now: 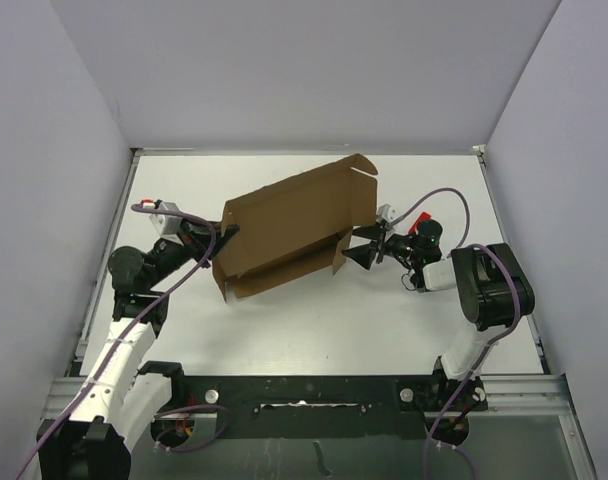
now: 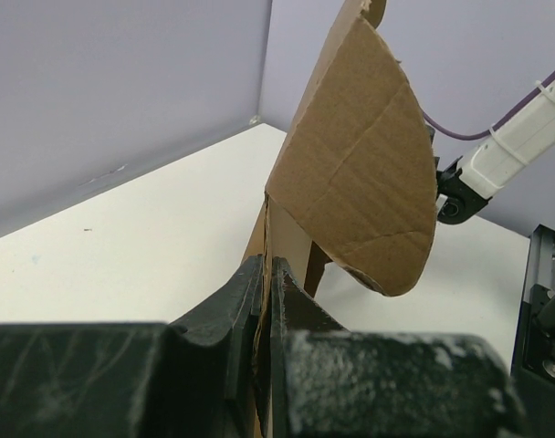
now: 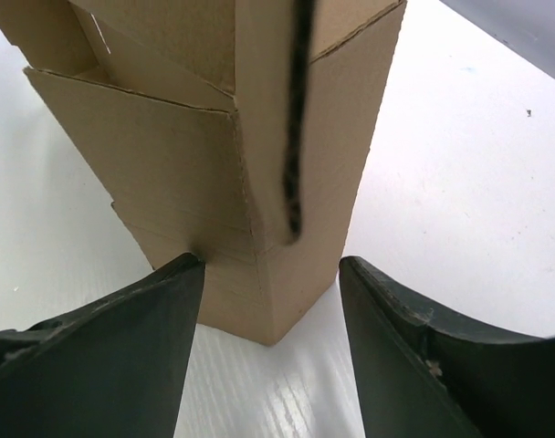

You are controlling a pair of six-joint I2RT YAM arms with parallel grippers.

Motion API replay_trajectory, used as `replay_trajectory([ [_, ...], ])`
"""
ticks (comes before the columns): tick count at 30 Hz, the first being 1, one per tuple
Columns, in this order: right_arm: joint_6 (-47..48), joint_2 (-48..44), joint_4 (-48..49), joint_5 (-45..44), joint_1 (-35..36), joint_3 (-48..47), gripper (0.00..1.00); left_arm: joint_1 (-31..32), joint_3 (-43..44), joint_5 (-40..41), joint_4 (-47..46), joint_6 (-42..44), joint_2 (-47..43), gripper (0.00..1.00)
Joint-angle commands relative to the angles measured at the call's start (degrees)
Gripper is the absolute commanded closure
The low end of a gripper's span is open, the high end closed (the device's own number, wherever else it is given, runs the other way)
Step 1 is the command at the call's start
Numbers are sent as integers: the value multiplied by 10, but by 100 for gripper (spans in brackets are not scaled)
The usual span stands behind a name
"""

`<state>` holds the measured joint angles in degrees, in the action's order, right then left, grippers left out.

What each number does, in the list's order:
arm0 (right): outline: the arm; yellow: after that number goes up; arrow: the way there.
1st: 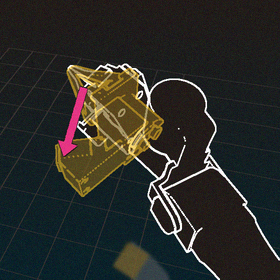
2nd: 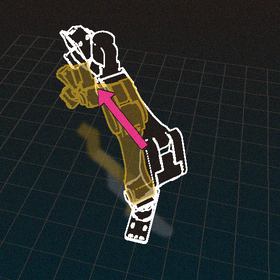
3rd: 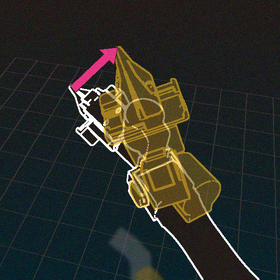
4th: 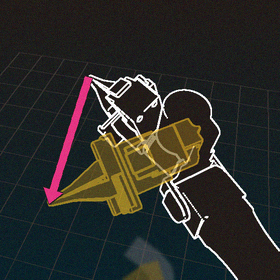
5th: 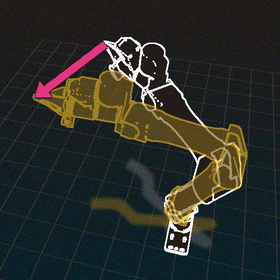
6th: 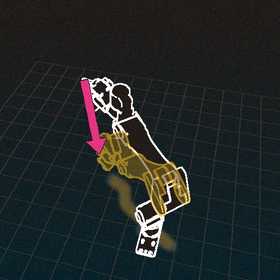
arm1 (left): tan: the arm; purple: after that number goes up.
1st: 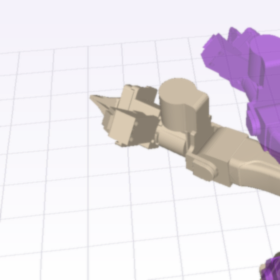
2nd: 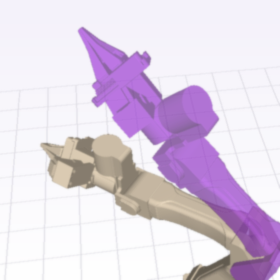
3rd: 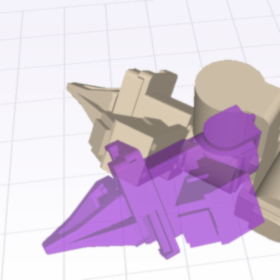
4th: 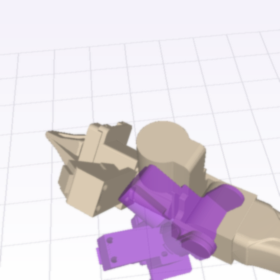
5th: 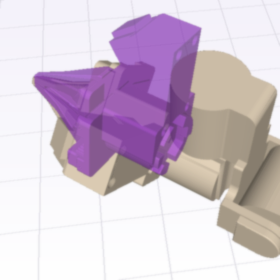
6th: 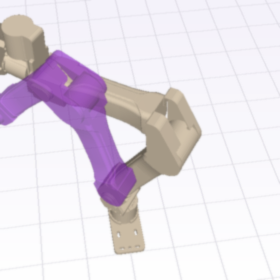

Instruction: Fold the paper box

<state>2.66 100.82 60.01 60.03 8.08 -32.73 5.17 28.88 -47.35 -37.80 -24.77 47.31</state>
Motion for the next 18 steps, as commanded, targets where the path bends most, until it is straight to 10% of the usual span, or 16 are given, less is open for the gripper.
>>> replay_trajectory([
  [1, -29, 22, 91, 8, 9, -29, 40, 0, 23, -7, 20, 8, 13, 100],
  [18, -107, 111, 220, 9, 18, -68, 64, -6, 53, -20, 34, -16, 39, 100],
])
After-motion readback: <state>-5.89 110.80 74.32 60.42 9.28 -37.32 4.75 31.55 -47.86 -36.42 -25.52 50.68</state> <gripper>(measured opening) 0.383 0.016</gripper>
